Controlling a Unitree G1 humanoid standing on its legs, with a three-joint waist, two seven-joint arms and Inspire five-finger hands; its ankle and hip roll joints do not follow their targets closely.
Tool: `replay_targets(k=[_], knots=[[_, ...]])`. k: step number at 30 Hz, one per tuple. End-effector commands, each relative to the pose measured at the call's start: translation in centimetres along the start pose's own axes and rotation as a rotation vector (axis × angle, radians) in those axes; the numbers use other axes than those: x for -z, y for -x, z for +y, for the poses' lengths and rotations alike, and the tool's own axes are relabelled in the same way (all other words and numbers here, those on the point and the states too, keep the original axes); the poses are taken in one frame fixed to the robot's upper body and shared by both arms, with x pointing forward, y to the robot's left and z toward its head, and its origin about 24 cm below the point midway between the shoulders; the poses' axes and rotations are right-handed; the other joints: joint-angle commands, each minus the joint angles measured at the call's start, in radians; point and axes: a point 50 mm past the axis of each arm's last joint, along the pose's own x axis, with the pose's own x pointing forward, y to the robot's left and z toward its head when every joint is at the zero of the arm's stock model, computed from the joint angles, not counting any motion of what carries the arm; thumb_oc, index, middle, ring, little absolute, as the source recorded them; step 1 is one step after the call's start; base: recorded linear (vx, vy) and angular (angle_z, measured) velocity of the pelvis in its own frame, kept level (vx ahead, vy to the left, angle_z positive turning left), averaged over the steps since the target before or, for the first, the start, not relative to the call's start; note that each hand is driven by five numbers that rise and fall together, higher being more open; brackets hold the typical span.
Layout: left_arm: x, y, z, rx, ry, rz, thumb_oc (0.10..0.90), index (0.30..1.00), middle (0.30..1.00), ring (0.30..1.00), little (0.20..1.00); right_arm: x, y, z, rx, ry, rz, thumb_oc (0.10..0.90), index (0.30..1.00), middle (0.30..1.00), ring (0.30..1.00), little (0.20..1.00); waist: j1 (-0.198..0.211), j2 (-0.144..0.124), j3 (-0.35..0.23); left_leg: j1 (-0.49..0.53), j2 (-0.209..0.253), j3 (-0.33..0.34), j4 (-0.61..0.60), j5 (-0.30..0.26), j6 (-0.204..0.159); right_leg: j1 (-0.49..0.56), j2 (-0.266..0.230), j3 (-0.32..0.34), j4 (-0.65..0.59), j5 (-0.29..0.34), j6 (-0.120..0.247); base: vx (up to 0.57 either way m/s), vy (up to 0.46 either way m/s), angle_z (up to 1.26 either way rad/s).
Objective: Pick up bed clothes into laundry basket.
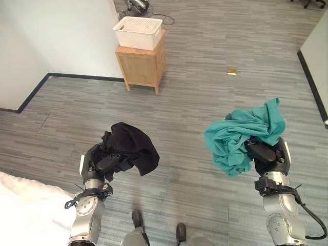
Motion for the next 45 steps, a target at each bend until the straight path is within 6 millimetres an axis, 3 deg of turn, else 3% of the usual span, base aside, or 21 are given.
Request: replay_targets(k=[1,2,6,7,8,11,12,14,15,18,22,23,24,26,28,32,35,40,42,44,45], knots=[[-7.0,-1.1,0.7,0.03,0.018,-0.339,0.4,0.3,0.3,0.3,0.3,-5.9,-1.5,2.5,-0.17,0.042,-0.28,0.4,0.3,0.3,0.3,0.3,0.016,-0.009,-0.112,0.055,0.023,0.047,0.028,0.075,-0.037,0.113,-0.146,0.019,0.108,-0.133,0.141,0.4,0.066,-0.2],[-6.9,-1.1,0.8,0.023,0.008,-0.334,0.4,0.3,0.3,0.3,0.3,-5.6,-1.3,2.4,-0.164,0.043,-0.273,0.4,0.3,0.3,0.3,0.3,0.022,-0.015,-0.124,0.059,0.003,0.046,0.052,0.06,-0.023,0.117,-0.173,0.017,0.15,-0.121,0.158,0.64,0.125,-0.31],[-8.1,-1.4,0.3,0.038,-0.016,-0.38,0.4,0.3,0.3,0.3,0.3,-4.9,-1.3,3.2,-0.154,-0.001,-0.278,0.4,0.3,0.3,0.3,0.3,0.025,-0.028,-0.099,0.14,-0.097,0.078,0.1,-0.058,0.076,-0.084,-0.248,0.068,0.614,0.2,0.197,0.49,0.197,-0.41],[-8.3,-1.4,0.4,0.037,-0.033,-0.39,0.4,0.3,0.3,0.3,0.3,-4.5,-1.3,3.3,-0.152,0.001,-0.267,0.4,0.3,0.3,0.3,0.3,0.02,-0.018,-0.09,0.165,-0.096,0.086,0.1,-0.082,0.088,-0.129,-0.249,0.057,0.66,0.187,0.195,0.6,0.248,-0.11],[-9.2,-1.8,0.7,0.023,-0.062,-0.418,0.4,0.3,0.3,0.3,0.3,-4.2,-1.5,4.1,-0.169,-0.014,-0.259,0.4,0.3,0.3,0.3,0.3,0.011,-0.008,-0.071,0.238,-0.111,0.121,0.099,-0.137,0.1,-0.226,-0.336,-0.043,0.693,0.176,0.19,0.61,0.198,-0.07],[-9.6,-1.6,1.0,0.02,-0.043,-0.433,0.4,0.3,0.3,0.3,0.3,-4.1,-1.6,4.2,-0.183,-0.018,-0.248,0.4,0.3,0.3,0.3,0.3,0.002,0.001,-0.07,0.296,-0.118,0.129,0.093,-0.188,0.085,-0.264,-0.389,-0.147,0.63,0.119,0.189,0.46,0.054,-0.11],[-9.7,-1.4,1.1,0.029,-0.023,-0.44,0.4,0.3,0.3,0.3,0.3,-4.0,-1.4,3.3,-0.156,-0.005,-0.231,0.4,0.3,0.3,0.3,0.3,-0.032,0.001,-0.055,0.335,-0.117,0.127,0.1,-0.199,0.068,-0.308,-0.358,-0.166,0.523,0.092,0.183,0.82,-0.159,0.24],[-9.5,-1.3,1.0,0.031,-0.01,-0.439,0.4,0.3,0.3,0.3,0.3,-4.1,-1.1,2.6,-0.13,-0.005,-0.232,0.4,0.3,0.3,0.3,0.3,-0.058,-0.006,-0.055,0.358,-0.111,0.105,0.114,-0.229,0.047,-0.311,-0.316,-0.119,0.346,0.09,0.193,0.61,-0.225,0.38],[-9.5,-1.4,0.6,0.037,0.01,-0.442,0.4,0.3,0.3,0.3,0.3,-4.3,-0.7,1.9,-0.102,-0.003,-0.242,0.4,0.3,0.3,0.3,0.3,-0.09,-0.015,-0.052,0.402,-0.103,0.07,0.14,-0.256,0.019,-0.333,-0.277,-0.027,0.194,0.095,0.218,0.49,-0.205,0.49],[-9.3,-1.7,-0.2,0.065,0.014,-0.442,0.4,0.3,0.3,0.3,0.3,-4.5,0.0,0.9,-0.077,0.016,-0.241,0.4,0.3,0.3,0.3,0.3,-0.136,-0.023,-0.056,0.473,-0.091,0.009,0.164,-0.293,-0.002,-0.395,-0.257,0.104,0.134,0.147,0.252,0.51,-0.249,0.79],[-8.7,-1.6,-0.6,0.08,0.049,-0.421,0.4,0.3,0.3,0.3,0.3,-4.9,0.0,0.6,-0.069,0.011,-0.254,0.4,0.3,0.3,0.3,0.3,-0.158,-0.013,-0.07,0.469,-0.05,-0.051,0.249,-0.198,-0.026,-0.39,-0.19,0.168,0.224,0.12,0.218,0.44,-0.389,0.3],[-8.6,-1.5,-0.5,0.067,0.092,-0.419,0.4,0.3,0.3,0.3,0.3,-5.2,-0.4,0.9,-0.091,0.006,-0.261,0.4,0.3,0.3,0.3,0.3,-0.147,-0.017,-0.066,0.39,-0.017,-0.101,0.441,-0.023,-0.039,-0.356,-0.154,0.158,0.243,0.089,0.156,0.19,-0.335,0.04],[-8.6,-1.5,-0.5,0.068,0.091,-0.419,0.4,0.3,0.3,0.3,0.3,-5.2,-0.4,0.9,-0.091,0.006,-0.261,0.4,0.3,0.3,0.3,0.3,-0.149,-0.014,-0.069,0.386,-0.015,-0.104,0.444,-0.028,-0.04,-0.355,-0.153,0.154,0.243,0.083,0.158,0.31,-0.543,0.03],[-9.3,-1.5,-0.9,0.092,0.122,-0.445,0.4,0.3,0.3,0.3,0.3,-6.0,-0.8,0.6,-0.102,0.016,-0.278,0.4,0.3,0.3,0.3,0.3,-0.1,-0.069,-0.035,0.196,0.03,-0.127,0.795,0.073,-0.032,-0.242,-0.115,0.171,0.222,0.034,0.07,0.32,-0.67,-0.05],[-9.3,-1.6,-1.2,0.103,0.136,-0.444,0.4,0.3,0.3,0.3,0.3,-6.1,-1.2,0.3,-0.082,0.032,-0.277,0.4,0.3,0.3,0.3,0.3,-0.08,-0.08,-0.022,0.152,0.011,-0.137,0.834,0.043,-0.021,-0.21,-0.103,0.178,0.217,0.02,0.057,0.31,-0.487,0.02],[-8.7,-2.0,-2.3,0.136,0.132,-0.406,0.4,0.3,0.3,0.3,0.3,-6.6,-1.9,1.0,-0.112,0.036,-0.278,0.4,0.3,0.3,0.3,0.3,-0.045,-0.091,-0.013,0.016,0.009,-0.106,0.736,0.005,-0.018,-0.124,-0.091,0.18,0.22,-0.025,0.041,0.36,-0.231,-0.14],[-8.1,-1.9,-2.0,0.138,0.125,-0.38,0.4,0.3,0.3,0.3,0.3,-6.0,-1.5,0.7,-0.106,0.083,-0.252,0.4,0.3,0.3,0.3,0.3,-0.023,-0.051,-0.036,0.008,-0.02,-0.06,0.286,0.018,-0.015,-0.055,-0.053,0.164,0.22,-0.087,0.059,0.68,-0.081,0.09],[-8.3,-1.7,-1.1,0.114,0.029,-0.392,0.4,0.3,0.3,0.3,0.3,-5.3,-1.4,0.8,-0.104,0.111,-0.222,0.4,0.3,0.3,0.3,0.3,0.0,-0.041,-0.078,0.063,-0.083,0.025,0.086,0.051,0.011,0.029,-0.047,0.138,0.315,-0.118,0.094,0.49,-0.045,-0.04],[-8.0,-1.5,-0.5,0.093,0.012,-0.382,0.4,0.3,0.3,0.3,0.3,-4.9,-1.4,0.8,-0.096,0.109,-0.211,0.4,0.3,0.3,0.3,0.3,0.02,-0.045,-0.09,0.087,-0.105,0.015,0.076,0.04,0.036,-0.001,-0.072,0.132,0.437,-0.035,0.139,0.38,0.036,-0.4],[-8.4,-1.5,-0.1,0.058,0.007,-0.402,0.4,0.3,0.3,0.3,0.3,-4.9,-1.5,1.5,-0.109,0.069,-0.235,0.4,0.3,0.3,0.3,0.3,0.003,-0.029,-0.079,0.177,-0.115,0.049,0.052,-0.01,0.079,-0.127,-0.111,0.107,0.69,0.106,0.238,0.41,0.057,-0.39],[-8.7,-1.5,-0.1,0.06,0.0,-0.413,0.4,0.3,0.3,0.3,0.3,-4.5,-1.6,2.0,-0.125,0.056,-0.229,0.4,0.3,0.3,0.3,0.3,-0.002,-0.014,-0.072,0.207,-0.107,0.061,0.046,-0.017,0.085,-0.175,-0.134,0.087,0.741,0.127,0.236,0.45,0.034,0.0]])
